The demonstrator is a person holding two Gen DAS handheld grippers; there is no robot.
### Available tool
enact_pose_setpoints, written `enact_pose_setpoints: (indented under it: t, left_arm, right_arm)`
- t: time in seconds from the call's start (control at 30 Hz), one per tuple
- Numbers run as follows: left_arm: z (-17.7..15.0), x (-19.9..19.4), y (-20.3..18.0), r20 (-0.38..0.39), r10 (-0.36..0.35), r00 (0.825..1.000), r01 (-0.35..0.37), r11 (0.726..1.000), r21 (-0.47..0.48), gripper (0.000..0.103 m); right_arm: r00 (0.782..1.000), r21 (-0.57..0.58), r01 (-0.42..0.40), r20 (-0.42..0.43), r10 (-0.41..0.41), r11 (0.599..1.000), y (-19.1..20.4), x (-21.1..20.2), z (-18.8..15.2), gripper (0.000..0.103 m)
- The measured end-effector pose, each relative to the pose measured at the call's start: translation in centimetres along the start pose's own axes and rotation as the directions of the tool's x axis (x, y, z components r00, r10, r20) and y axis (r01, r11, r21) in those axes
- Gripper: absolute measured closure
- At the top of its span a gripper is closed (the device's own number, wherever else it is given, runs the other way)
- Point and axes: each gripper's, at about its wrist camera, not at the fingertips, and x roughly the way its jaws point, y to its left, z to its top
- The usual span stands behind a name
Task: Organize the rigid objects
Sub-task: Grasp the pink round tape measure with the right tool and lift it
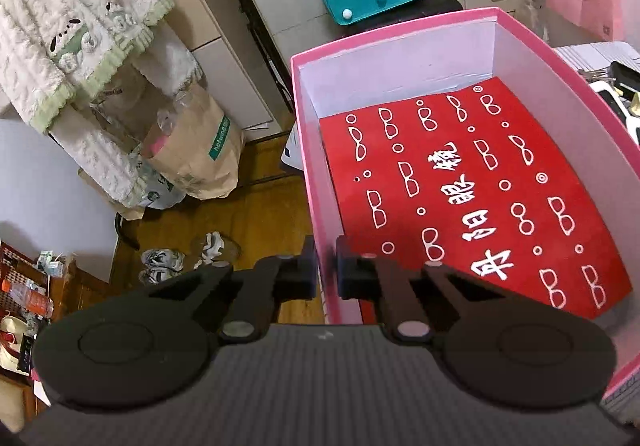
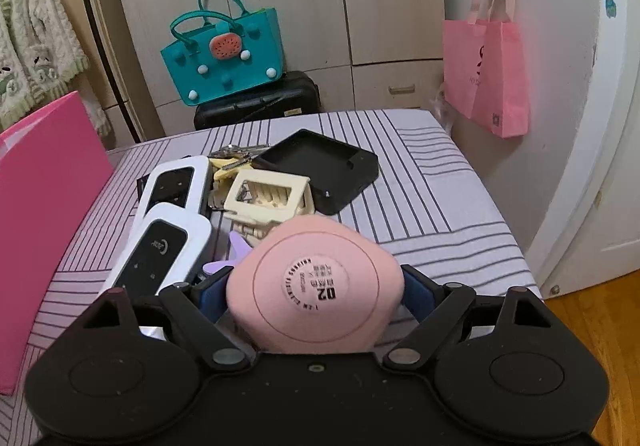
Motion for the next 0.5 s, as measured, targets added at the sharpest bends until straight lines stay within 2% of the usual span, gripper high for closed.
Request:
enact_pose_setpoints:
  t: [0.1, 0.17, 0.3, 0.5]
  left_arm:
    - [-0.1, 0.4, -0.6, 0.009, 0.055, 0.998, -0.055, 0.998, 0.015, 0.092]
    - [-0.1, 0.3, -1.0, 0.014, 0.058, 0.998, -0.058, 0.998, 0.026, 0.092]
    - [-0.1, 0.2, -0.6, 0.017, 0.04, 0.999, -0.04, 0.999, 0.004, 0.093]
    - [0.3, 0.2, 0.5, 0.013, -0.023, 1.0, 0.023, 1.0, -0.011, 0.095]
  right_arm:
    - [1.0, -0.005, 0.004, 0.0, -0.004, 1.0, 0.1, -0.3, 0.1, 0.014]
    - [1.0, -0.02, 0.022, 0.002, -0.022, 1.0, 0.2, -0.7, 0.1, 0.014]
    - [1.0, -0.037, 0.02, -0.017, -0.02, 0.999, 0.2, -0.9, -0.2, 0.015]
    - [0.999, -0.024, 0.026, -0.038, -0.027, 0.999, -0.1, -1.0, -0.2, 0.016]
